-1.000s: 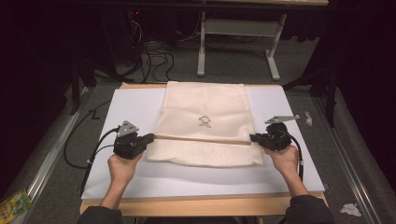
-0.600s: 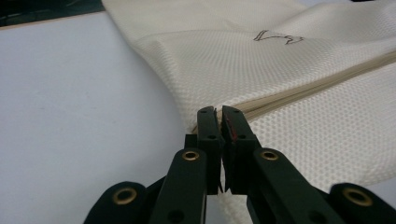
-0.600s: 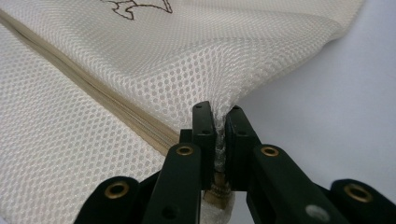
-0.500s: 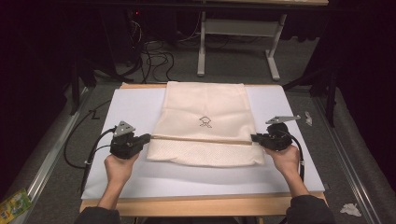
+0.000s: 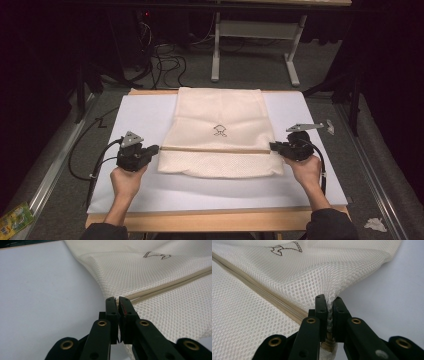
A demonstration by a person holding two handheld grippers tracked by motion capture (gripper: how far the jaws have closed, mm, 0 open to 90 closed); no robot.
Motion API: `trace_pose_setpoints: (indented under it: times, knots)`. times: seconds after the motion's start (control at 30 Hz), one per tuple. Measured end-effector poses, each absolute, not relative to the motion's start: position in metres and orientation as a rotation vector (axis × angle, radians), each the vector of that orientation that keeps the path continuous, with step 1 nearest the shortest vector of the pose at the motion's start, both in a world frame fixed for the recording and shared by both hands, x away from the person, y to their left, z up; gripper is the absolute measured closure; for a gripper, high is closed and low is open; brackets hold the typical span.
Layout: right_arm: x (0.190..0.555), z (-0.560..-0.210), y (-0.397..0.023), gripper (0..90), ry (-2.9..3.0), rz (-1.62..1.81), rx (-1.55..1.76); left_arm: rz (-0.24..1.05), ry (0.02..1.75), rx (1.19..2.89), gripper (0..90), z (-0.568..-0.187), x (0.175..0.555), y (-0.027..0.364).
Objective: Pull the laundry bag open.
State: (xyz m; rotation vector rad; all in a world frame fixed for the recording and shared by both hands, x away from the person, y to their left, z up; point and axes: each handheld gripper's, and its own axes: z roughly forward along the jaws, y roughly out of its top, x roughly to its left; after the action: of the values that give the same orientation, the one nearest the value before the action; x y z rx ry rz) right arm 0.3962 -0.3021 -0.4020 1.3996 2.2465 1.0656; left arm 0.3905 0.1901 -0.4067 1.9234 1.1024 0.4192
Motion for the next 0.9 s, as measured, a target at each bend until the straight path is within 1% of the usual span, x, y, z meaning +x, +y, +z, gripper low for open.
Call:
trace_pose_setpoints:
  times: [0.13, 0.4, 0.9]
  knots:
    - [0.396, -0.401, -0.305, 86.2, 2.239, 1.082, 1.41, 0.401, 1.093, 1.905, 87.0, -0.405, 0.389, 0.19]
    - [0.397, -0.404, -0.308, 85.5, 2.231, 1.103, 1.448, 0.396, 1.068, 1.923, 86.8, -0.406, 0.386, 0.189]
    - [0.395, -0.428, -0.311, 84.8, 2.264, 1.074, 1.5, 0.395, 1.061, 1.968, 86.5, -0.418, 0.381, 0.18]
